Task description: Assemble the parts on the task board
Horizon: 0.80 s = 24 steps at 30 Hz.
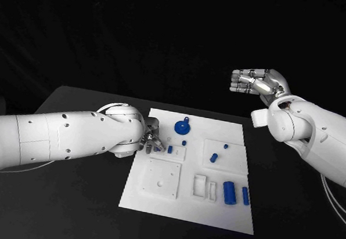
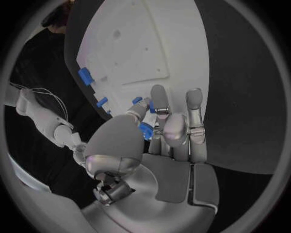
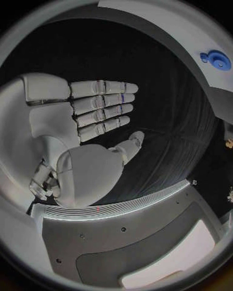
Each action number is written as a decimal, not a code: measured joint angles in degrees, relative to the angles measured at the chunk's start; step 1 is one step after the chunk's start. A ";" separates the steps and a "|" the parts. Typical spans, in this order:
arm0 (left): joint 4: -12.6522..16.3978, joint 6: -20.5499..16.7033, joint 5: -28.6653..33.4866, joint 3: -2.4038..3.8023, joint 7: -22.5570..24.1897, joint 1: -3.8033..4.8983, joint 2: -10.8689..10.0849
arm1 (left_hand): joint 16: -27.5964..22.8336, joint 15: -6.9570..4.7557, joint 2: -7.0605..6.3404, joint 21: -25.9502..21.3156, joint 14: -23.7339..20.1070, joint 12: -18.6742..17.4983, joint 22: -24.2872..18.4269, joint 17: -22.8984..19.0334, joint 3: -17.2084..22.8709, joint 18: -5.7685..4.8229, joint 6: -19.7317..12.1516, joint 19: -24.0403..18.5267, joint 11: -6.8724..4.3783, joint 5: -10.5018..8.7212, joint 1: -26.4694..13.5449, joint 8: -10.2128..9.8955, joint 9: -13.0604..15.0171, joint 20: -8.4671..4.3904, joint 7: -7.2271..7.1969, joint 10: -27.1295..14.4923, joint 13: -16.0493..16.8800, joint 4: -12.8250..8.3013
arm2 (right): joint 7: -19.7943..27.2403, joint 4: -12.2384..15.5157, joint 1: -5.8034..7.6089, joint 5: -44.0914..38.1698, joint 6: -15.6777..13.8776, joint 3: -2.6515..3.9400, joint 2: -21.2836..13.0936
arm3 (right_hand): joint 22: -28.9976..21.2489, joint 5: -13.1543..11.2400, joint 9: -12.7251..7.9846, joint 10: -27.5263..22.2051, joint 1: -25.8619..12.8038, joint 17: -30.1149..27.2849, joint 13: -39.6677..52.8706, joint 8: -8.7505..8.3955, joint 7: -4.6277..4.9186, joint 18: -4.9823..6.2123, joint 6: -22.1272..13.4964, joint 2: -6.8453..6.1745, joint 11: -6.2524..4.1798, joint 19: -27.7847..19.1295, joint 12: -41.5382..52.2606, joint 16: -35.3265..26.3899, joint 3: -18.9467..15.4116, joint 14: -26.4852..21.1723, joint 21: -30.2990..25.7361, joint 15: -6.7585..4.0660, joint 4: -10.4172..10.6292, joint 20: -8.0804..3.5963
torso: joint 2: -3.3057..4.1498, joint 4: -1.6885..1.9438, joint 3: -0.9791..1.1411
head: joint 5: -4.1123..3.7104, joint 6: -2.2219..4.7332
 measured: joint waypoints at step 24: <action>-0.28 0.54 0.08 -0.43 -0.48 -0.58 -0.67 | 0.00 -0.23 -8.89 -0.42 -0.22 0.00 -0.02 0.25 -1.32 0.00 8.81 0.21 -1.36 -11.52 0.41 0.62 -0.14 -0.22 -6.08 -1.37 0.00 12.70 | 0.00 -0.04 0.00 0.00 0.03 0.00 -0.07 | 0.00 0.00 -0.05 -0.42 0.00 0.00 0.00 0.00 0.19 -0.01 -0.58 0.00 -0.01 -0.21 0.00 0.00 0.00 -0.39 0.00 -0.01 0.00 0.21 | 0.02 -0.01 -0.05 | -0.05 0.05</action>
